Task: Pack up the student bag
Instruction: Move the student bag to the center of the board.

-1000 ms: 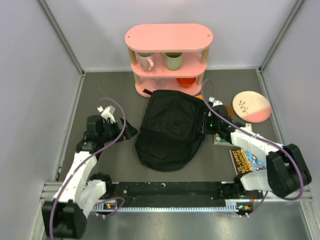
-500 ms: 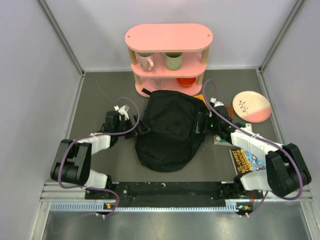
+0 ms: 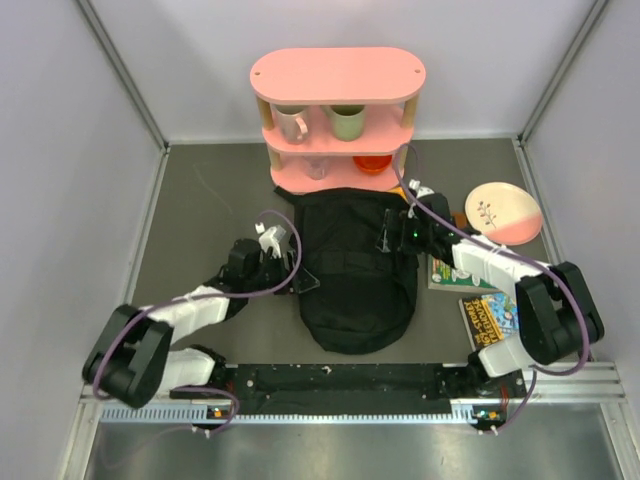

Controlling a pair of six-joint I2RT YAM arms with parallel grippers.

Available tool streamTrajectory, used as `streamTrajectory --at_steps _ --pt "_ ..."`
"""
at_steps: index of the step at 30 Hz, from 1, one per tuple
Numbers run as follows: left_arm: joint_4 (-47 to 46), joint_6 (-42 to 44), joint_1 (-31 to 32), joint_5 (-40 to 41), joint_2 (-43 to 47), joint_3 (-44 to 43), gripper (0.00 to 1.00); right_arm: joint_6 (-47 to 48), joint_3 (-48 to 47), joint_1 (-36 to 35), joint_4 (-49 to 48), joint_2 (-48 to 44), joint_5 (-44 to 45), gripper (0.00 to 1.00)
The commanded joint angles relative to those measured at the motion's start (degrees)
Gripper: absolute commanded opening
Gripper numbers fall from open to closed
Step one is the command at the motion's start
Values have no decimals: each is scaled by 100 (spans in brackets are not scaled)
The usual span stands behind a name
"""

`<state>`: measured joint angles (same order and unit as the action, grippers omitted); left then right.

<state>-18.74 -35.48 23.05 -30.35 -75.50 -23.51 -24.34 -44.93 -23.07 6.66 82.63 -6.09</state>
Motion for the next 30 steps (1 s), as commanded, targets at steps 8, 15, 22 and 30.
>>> streamTrajectory --at_steps 8,15,22,30 --pt "1373 50 481 1716 2048 461 62 149 -974 75 -393 684 -692 93" --pt "1425 199 481 1813 1250 31 82 175 -685 197 -349 614 -666 87" --pt "1321 305 481 1479 537 -611 73 105 -280 259 -411 473 -718 71" --pt "1039 147 481 471 1019 -927 50 35 -157 268 -507 710 -841 81"
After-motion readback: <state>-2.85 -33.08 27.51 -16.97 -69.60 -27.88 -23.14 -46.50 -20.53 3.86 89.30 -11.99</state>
